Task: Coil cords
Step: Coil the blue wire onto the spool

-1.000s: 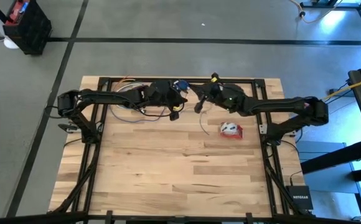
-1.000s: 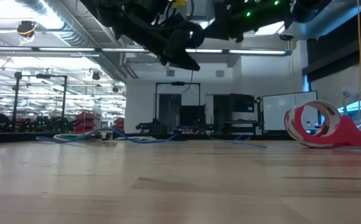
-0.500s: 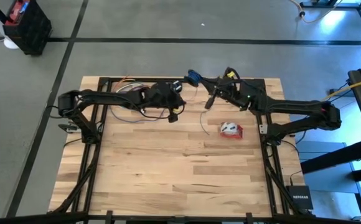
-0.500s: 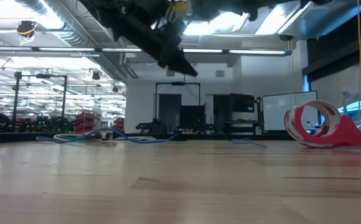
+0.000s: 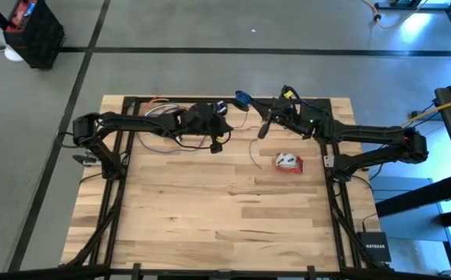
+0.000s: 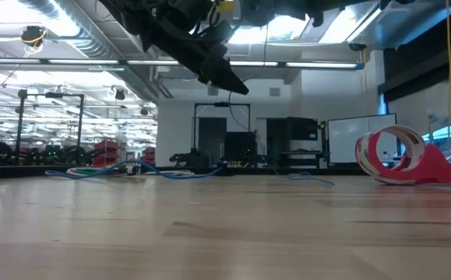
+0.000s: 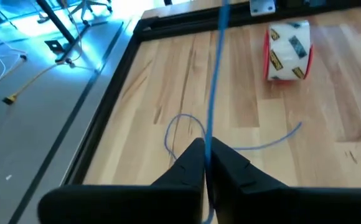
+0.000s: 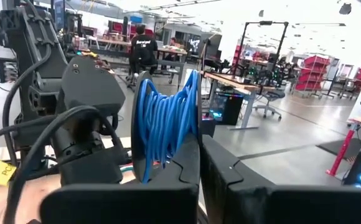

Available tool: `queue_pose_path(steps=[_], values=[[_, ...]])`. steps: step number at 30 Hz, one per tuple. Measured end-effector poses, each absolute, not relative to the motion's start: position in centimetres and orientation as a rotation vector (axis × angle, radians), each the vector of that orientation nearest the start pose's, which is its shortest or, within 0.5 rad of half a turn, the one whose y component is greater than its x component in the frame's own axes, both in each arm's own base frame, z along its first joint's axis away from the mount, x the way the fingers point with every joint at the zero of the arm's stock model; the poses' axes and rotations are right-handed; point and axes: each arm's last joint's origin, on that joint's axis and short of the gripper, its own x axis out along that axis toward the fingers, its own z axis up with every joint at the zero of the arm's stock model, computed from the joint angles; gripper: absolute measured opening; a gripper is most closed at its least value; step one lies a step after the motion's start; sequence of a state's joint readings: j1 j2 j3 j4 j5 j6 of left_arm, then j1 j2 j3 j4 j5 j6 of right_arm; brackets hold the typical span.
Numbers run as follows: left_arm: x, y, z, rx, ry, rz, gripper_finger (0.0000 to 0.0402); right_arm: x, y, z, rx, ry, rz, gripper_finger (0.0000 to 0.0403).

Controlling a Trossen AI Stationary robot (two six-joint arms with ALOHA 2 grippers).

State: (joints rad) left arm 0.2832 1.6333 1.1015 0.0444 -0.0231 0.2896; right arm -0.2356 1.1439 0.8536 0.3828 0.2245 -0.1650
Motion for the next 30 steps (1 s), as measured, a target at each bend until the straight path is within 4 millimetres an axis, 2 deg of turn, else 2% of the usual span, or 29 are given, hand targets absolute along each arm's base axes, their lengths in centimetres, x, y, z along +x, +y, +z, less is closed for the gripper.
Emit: queue_pose_path(steps=[3,8,11,14,17,19,26,30], values=[[34.9,10.2,24.9,0.226,0.533,0.224,0.0030,25.0,-6.7,33.9,-0.165,-0.046,-0.466,0.0001],[34.5,10.1,25.1,0.222,0.565,0.218,0.0091,25.0,-6.7,33.7,-0.171,-0.031,-0.464,0.0001],[34.1,10.0,26.2,0.235,0.590,0.209,0.0123,25.0,-6.7,33.7,-0.186,-0.027,-0.464,0.0001],[33.9,9.9,28.0,0.235,0.507,0.227,0.0143,25.0,-6.7,33.8,-0.187,-0.027,-0.463,0.0001],[34.2,10.0,29.0,0.245,0.407,0.245,0.0151,25.0,-6.6,33.7,-0.188,-0.028,-0.455,0.0001],[34.6,10.1,28.9,0.240,0.379,0.239,0.0151,25.0,-6.6,33.7,-0.188,-0.028,-0.454,0.0003],[36.3,10.0,26.6,0.201,0.373,0.130,0.0142,25.0,-6.6,33.7,-0.189,-0.028,-0.455,0.0009],[36.7,10.0,26.1,0.188,0.364,0.108,0.0141,25.0,-6.6,33.7,-0.189,-0.026,-0.455,0.0009]])
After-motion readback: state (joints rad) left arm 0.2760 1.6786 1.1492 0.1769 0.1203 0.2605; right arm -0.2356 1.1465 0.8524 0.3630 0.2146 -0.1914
